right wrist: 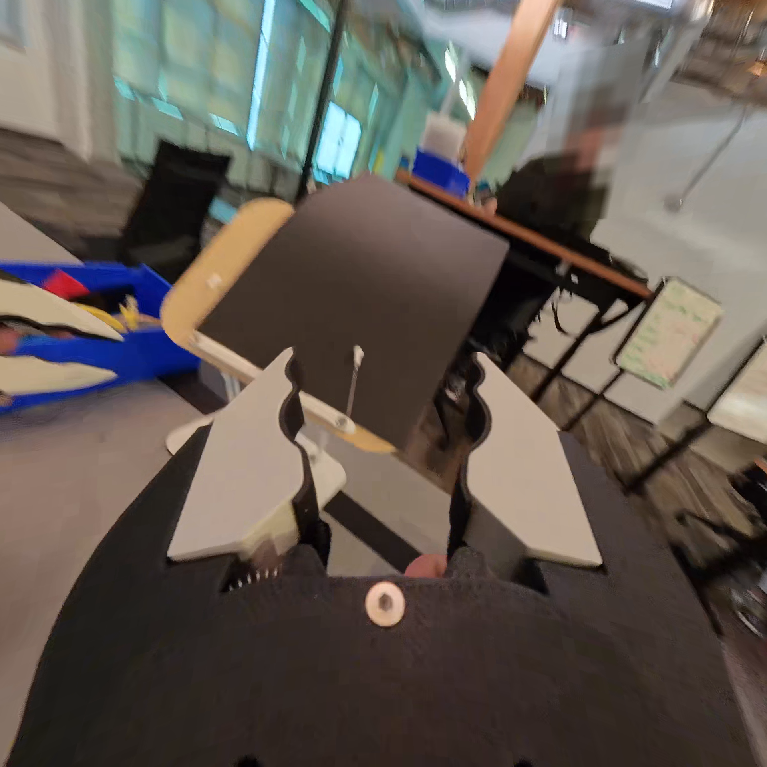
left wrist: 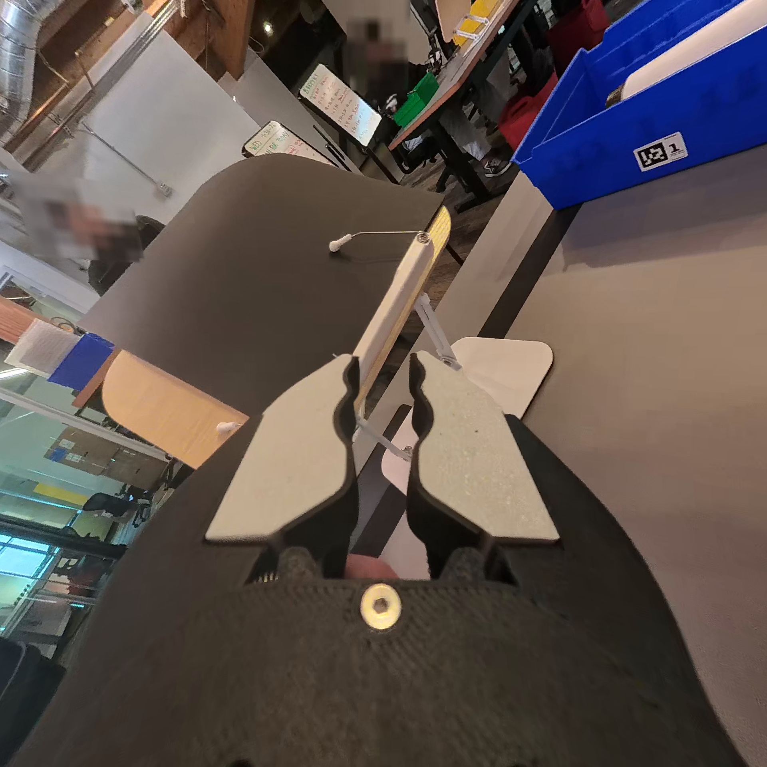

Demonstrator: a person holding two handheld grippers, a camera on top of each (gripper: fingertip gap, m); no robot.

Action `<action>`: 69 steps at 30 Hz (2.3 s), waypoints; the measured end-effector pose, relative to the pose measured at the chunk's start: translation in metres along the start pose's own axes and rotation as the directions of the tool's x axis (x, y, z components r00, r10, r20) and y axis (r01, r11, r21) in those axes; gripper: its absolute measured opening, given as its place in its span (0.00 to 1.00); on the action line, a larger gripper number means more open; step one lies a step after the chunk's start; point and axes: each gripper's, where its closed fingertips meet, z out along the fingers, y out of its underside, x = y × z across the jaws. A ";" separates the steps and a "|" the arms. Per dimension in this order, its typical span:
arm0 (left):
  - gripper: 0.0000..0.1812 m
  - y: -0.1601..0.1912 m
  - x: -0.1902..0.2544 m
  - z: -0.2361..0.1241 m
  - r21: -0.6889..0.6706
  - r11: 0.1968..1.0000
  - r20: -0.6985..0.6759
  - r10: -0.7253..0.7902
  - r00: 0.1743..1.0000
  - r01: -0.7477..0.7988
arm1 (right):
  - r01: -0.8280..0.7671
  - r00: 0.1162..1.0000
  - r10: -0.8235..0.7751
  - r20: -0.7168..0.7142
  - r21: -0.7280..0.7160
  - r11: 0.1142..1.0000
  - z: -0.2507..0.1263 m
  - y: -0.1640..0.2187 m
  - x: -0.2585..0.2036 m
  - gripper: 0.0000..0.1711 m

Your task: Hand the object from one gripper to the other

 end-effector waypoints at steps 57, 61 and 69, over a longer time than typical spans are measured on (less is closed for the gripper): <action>0.16 0.311 -0.179 -0.089 -0.757 0.581 -0.166 0.271 0.948 -0.299 | -0.357 0.905 0.323 0.277 0.083 0.930 0.045 0.038 -0.042 0.37; 0.17 0.325 -0.168 -0.077 -0.692 0.576 -0.337 0.275 0.900 -0.435 | -0.349 0.908 0.318 0.273 0.071 0.935 0.048 0.043 -0.042 0.36; 0.14 0.354 -0.164 -0.082 -0.690 0.509 -0.461 0.239 0.855 -0.514 | -0.354 0.908 0.326 0.261 0.063 0.933 0.049 0.049 -0.038 0.37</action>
